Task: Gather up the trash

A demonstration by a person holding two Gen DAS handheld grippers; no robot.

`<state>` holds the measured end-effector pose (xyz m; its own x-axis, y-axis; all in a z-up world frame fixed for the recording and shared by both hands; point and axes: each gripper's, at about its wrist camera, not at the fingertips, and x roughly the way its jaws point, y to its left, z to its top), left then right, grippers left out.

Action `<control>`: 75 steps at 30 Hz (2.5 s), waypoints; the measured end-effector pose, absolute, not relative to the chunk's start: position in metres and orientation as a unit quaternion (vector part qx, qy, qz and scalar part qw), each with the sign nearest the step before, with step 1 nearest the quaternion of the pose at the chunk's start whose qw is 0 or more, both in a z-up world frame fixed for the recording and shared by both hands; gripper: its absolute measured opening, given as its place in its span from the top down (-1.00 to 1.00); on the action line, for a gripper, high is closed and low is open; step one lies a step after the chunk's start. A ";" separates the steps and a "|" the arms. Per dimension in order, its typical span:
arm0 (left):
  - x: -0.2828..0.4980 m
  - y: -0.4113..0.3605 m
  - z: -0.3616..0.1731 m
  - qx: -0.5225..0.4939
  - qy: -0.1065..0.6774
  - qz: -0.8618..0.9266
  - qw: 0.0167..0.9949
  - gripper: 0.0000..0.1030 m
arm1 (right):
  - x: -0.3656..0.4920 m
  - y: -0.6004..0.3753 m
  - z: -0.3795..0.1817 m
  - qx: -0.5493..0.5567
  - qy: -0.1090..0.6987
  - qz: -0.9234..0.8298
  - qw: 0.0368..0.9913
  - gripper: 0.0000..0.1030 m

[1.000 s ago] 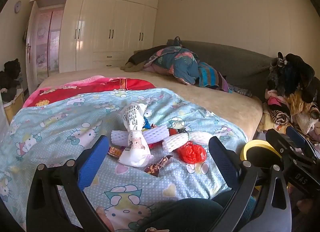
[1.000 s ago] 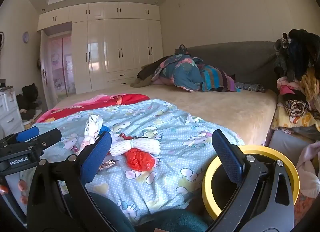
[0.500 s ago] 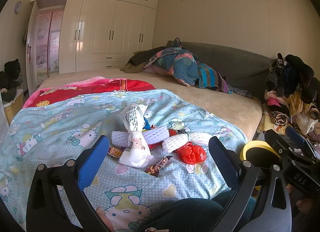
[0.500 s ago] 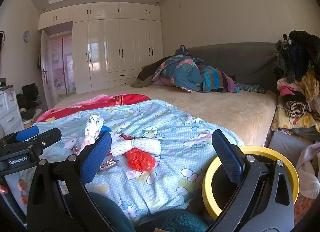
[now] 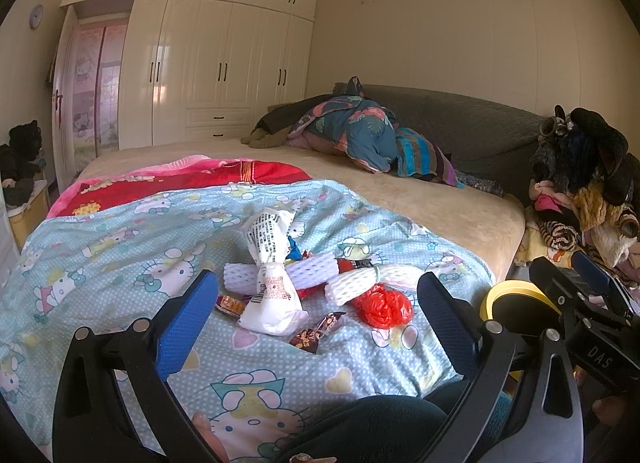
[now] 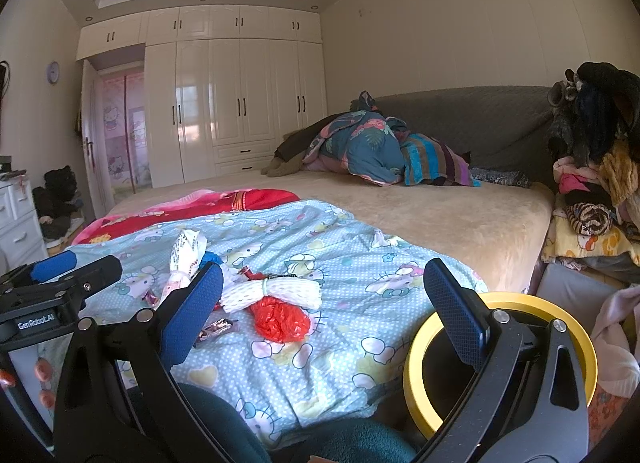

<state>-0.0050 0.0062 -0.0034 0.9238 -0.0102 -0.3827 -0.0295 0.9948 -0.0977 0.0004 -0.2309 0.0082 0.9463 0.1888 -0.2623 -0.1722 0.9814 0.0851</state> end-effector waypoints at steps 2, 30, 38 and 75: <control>-0.005 0.007 -0.004 -0.051 0.196 0.005 0.979 -0.88 | 0.001 -0.230 0.008 0.030 0.136 0.091 0.986 -0.80; 0.001 0.012 0.003 -0.070 0.200 0.001 0.977 -0.88 | 0.011 -0.227 0.000 0.030 0.156 0.109 0.981 -0.80; 0.017 0.041 0.003 -0.100 0.206 0.025 0.973 -0.88 | 0.037 -0.210 0.005 0.024 0.175 0.152 0.972 -0.80; 0.143 0.059 -0.075 -0.119 0.345 0.039 0.930 -0.20 | 0.188 -0.196 -0.081 0.065 0.376 0.218 0.898 0.26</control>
<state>0.1427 0.0587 -0.0745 0.7596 -0.0104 -0.6503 -0.1538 0.9687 -0.1951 0.1881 -0.1963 -0.0808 0.6227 0.4403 -0.6469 -0.3427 0.8966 0.2804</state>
